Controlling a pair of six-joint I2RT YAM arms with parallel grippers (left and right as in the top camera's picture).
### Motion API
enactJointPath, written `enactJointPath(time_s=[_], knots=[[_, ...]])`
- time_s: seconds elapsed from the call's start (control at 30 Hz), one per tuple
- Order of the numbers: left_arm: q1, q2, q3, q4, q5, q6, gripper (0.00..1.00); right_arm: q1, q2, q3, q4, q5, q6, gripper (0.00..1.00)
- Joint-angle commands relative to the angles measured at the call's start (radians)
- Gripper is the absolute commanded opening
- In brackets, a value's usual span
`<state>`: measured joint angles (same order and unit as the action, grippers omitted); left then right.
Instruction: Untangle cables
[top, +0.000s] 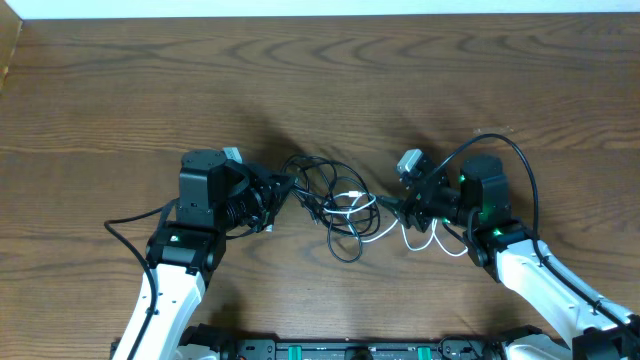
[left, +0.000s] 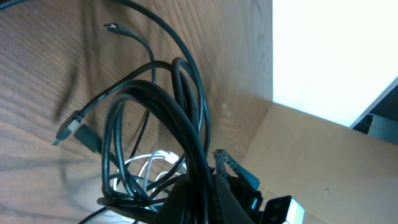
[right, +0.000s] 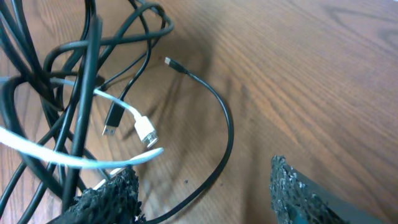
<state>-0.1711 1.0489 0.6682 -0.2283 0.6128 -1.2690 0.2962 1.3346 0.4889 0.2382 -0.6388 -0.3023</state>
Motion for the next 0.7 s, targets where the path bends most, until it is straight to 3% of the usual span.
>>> enactJointPath(time_s=[0.0, 0.27, 0.43, 0.6, 0.67], knots=[[0.005, -0.011, 0.011, 0.005, 0.024, -0.027, 0.08, 0.005, 0.008, 0.005, -0.020, -0.018, -0.050, 0.67], [0.007, -0.011, 0.011, 0.005, -0.002, -0.028, 0.08, 0.005, 0.008, 0.005, 0.010, -0.108, -0.050, 0.68], [0.007, -0.011, 0.011, 0.005, 0.069, -0.062, 0.08, 0.006, 0.008, 0.005, 0.050, -0.156, -0.050, 0.64], [0.007, -0.011, 0.011, 0.006, 0.110, -0.076, 0.08, 0.007, 0.008, 0.005, 0.058, -0.162, -0.050, 0.50], [0.007, -0.011, 0.011, 0.006, 0.110, -0.075, 0.08, 0.006, 0.008, 0.005, 0.063, -0.161, -0.050, 0.38]])
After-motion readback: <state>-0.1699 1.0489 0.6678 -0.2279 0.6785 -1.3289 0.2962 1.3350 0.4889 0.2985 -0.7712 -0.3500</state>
